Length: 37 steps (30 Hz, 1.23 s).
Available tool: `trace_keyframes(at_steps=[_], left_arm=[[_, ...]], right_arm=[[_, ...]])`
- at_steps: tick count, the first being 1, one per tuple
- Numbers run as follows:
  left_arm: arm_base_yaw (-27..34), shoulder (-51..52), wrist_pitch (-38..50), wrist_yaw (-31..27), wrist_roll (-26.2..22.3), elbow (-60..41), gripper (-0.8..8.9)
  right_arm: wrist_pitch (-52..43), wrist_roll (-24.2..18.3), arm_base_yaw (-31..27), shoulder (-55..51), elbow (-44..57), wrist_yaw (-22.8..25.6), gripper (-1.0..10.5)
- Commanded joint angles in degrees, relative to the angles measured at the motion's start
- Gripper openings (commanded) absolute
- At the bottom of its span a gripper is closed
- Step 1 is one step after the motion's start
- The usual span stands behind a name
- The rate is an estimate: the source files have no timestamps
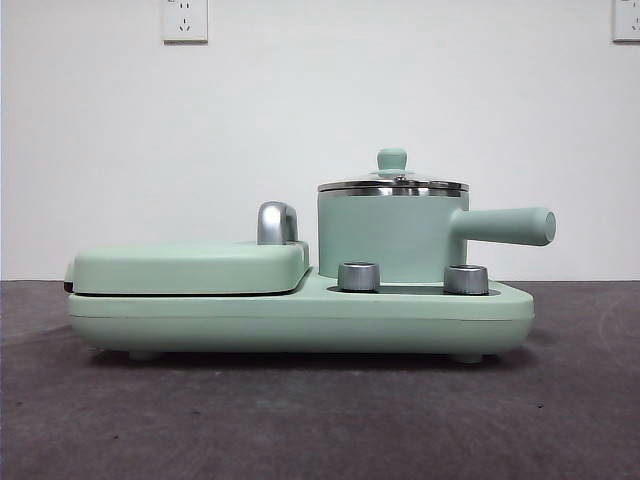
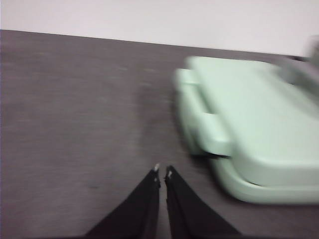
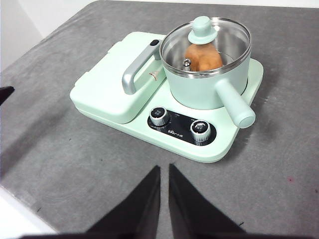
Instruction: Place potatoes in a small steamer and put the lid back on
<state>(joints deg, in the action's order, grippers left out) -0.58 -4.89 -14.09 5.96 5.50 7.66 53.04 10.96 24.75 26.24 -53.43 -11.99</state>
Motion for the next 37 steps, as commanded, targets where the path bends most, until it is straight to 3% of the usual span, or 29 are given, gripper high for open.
trace_keyframes(at_steps=[1,7,16,37], left_arm=[[0.9,0.5,1.5,-2.5,0.0,-2.0,0.25],[1.1,3.3,7.1,-2.9,0.0,-7.0,0.25],[0.2,4.7,4.4,-3.5,-4.0,-7.0,0.25],[-0.1,4.7,3.6,-3.5,-3.9,-6.9,0.25]], right_arm=[[-0.7,0.6,0.4,0.2,-0.3,0.0,0.2],[-0.7,0.6,0.4,0.2,-0.3,0.0,0.2],[-0.7,0.6,0.4,0.2,-0.3,0.0,0.2],[-0.7,0.6,0.4,0.2,-0.3,0.0,0.2]])
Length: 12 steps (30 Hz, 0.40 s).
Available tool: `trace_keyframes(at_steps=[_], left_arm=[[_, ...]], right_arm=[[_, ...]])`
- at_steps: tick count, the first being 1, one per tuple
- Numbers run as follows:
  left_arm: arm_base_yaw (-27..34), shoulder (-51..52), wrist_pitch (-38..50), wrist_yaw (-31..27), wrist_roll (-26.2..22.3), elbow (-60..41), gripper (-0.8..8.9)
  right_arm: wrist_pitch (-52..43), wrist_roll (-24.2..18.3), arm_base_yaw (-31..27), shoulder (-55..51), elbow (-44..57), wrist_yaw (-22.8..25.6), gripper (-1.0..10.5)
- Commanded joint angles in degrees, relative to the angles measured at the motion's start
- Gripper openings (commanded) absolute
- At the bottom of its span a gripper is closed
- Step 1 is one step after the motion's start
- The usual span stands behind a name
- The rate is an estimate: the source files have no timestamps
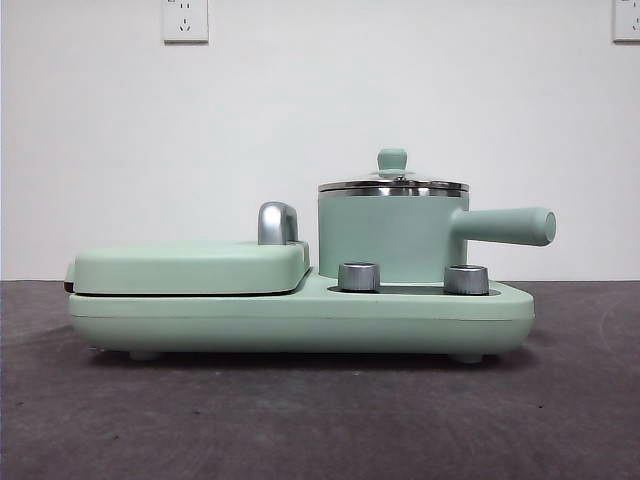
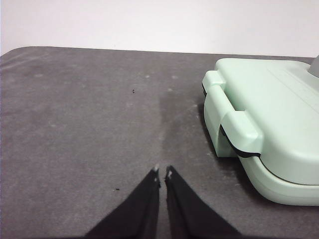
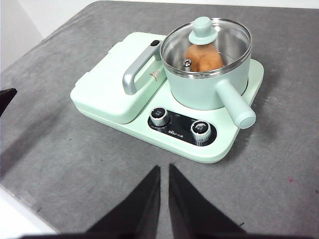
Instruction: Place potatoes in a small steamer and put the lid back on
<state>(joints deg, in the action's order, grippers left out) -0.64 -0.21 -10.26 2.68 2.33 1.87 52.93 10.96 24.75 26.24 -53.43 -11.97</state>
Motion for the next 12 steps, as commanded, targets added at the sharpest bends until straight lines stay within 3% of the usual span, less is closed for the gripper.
trace_keyframes(at_steps=[1,12], left_arm=[[0.0,0.0,-0.2,-0.2,-0.8,-1.1,0.25],[0.0,0.0,-0.2,-0.2,-0.8,-1.1,0.25]], right_arm=[[-0.6,0.6,0.4,0.2,-0.3,0.0,0.2],[-0.7,0.6,-1.7,0.1,0.0,0.0,0.2]])
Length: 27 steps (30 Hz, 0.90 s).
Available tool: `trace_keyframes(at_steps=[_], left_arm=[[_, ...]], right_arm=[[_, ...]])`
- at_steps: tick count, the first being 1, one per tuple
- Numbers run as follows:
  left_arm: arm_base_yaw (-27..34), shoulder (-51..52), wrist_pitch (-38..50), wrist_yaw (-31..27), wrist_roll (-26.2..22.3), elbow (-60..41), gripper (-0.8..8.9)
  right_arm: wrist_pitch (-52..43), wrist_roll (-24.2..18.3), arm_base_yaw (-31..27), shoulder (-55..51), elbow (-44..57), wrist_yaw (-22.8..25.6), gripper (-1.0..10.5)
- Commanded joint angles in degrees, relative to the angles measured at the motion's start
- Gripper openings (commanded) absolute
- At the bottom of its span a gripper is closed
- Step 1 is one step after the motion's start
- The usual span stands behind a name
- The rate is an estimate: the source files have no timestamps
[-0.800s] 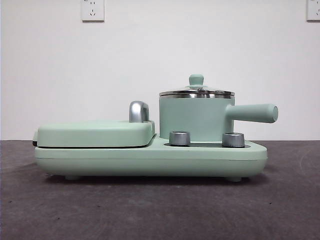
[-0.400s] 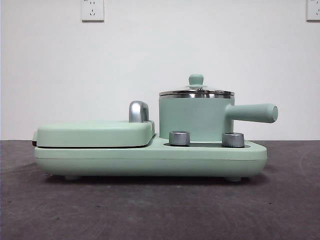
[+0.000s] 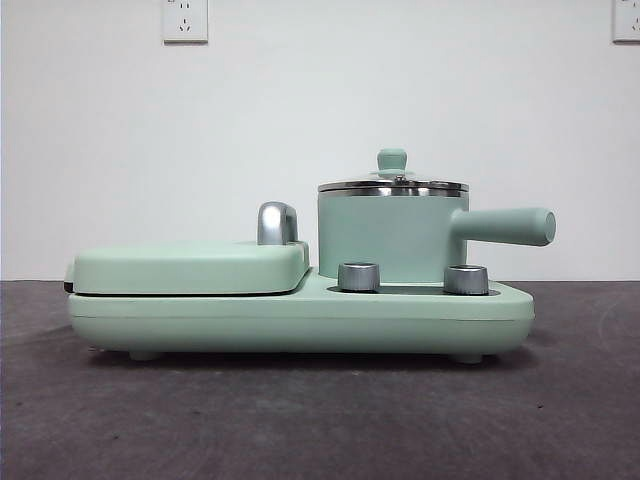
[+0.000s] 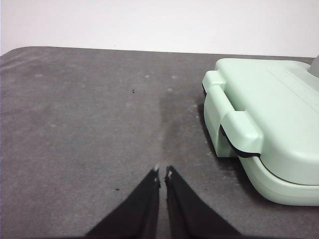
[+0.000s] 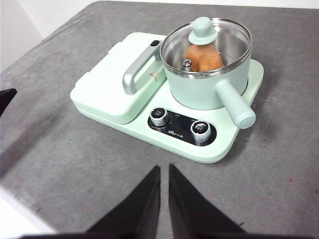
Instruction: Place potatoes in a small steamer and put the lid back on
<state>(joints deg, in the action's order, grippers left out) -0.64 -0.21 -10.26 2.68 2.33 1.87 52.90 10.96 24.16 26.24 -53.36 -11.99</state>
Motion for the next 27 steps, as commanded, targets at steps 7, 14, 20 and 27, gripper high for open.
trace_keyframes(at_steps=[7,14,20,27], left_arm=[[0.0,0.0,-0.2,-0.2,-0.8,-1.1,0.25],[0.0,0.0,-0.3,-0.2,-0.8,-1.1,0.25],[0.0,0.0,-0.3,-0.2,-0.8,-1.1,0.25],[0.0,0.0,-0.3,-0.2,-0.8,-1.1,0.25]], right_arm=[[-4.3,-1.1,-10.8,-1.9,4.0,3.8,0.2],[-23.8,-10.6,-21.5,-9.2,20.1,6.3,0.2],[-38.1,-11.9,-24.9,-16.8,36.1,6.5,0.2],[-43.8,-11.8,-25.7,-22.1,47.8,6.4,0.2]])
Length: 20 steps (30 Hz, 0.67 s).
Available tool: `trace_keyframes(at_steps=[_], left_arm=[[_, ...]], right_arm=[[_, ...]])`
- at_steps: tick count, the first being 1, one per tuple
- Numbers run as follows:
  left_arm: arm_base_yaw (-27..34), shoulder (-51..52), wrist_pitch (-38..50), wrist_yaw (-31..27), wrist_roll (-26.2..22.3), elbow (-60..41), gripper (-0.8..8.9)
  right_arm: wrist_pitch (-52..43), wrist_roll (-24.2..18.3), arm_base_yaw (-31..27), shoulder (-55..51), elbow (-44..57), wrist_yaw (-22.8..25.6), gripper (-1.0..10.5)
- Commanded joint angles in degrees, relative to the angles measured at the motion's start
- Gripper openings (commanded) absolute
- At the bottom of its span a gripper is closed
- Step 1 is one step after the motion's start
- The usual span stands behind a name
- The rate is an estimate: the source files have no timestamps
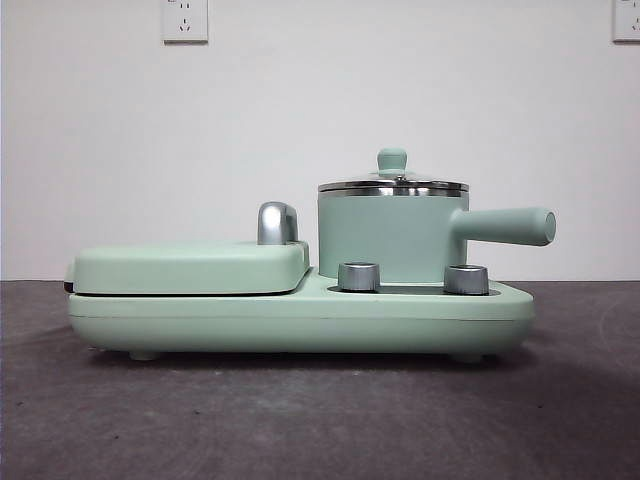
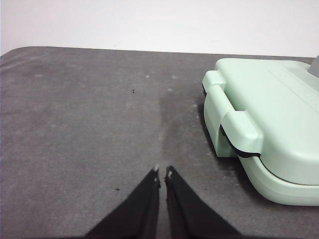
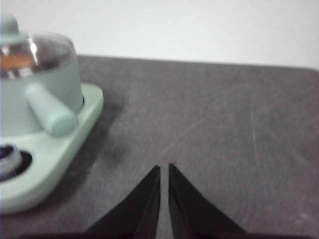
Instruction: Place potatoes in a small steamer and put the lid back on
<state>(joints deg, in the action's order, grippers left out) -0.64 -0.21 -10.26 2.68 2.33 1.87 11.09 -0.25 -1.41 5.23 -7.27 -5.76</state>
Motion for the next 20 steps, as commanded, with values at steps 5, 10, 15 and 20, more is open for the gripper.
trace_keyframes(at_steps=[5,10,15,20], left_arm=[[0.0,0.0,-0.3,-0.2,-0.8,-1.1,0.25],[0.0,0.0,-0.3,-0.2,-0.8,-1.1,0.25],[0.0,0.0,-0.3,-0.2,-0.8,-1.1,0.25],[0.0,0.0,-0.3,-0.2,-0.8,-1.1,0.25]], right_arm=[[-2.1,-0.5,-0.1,-4.0,5.5,0.5,0.2],[-1.2,-0.2,-0.1,-5.0,6.6,1.4,0.2],[-1.2,-0.2,-0.1,-5.0,6.6,1.4,0.2],[-1.2,-0.1,-0.1,-5.0,6.6,1.7,0.2]])
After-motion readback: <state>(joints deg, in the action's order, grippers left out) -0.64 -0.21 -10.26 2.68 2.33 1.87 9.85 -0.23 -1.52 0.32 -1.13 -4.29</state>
